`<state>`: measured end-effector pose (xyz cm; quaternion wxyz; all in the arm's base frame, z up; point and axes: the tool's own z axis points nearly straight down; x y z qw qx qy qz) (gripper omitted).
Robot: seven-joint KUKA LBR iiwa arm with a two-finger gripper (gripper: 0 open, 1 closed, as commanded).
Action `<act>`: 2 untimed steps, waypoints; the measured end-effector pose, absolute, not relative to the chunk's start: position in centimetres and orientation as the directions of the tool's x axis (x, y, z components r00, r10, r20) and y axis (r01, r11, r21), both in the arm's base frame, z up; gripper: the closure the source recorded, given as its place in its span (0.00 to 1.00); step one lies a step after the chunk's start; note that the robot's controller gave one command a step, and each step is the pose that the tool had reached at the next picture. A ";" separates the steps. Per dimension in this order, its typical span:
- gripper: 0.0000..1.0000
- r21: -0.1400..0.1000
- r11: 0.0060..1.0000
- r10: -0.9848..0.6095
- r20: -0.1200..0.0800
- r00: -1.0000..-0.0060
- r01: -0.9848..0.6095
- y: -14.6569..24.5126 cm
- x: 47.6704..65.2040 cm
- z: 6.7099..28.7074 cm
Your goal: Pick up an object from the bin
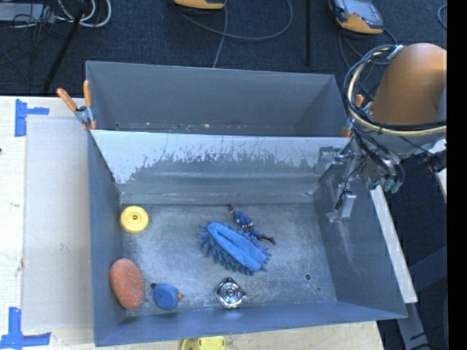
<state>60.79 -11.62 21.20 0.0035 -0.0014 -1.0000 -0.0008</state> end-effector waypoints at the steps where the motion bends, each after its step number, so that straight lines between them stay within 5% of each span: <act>1: 0.00 0.000 1.000 0.001 0.000 -1.000 0.001 -11.6 60.9 21.7; 2: 0.00 -0.001 1.000 -0.027 -0.004 -1.000 -0.027 -8.4 60.7 18.1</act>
Offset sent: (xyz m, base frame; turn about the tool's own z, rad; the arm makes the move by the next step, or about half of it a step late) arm -0.0031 0.0464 -0.0455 -0.0434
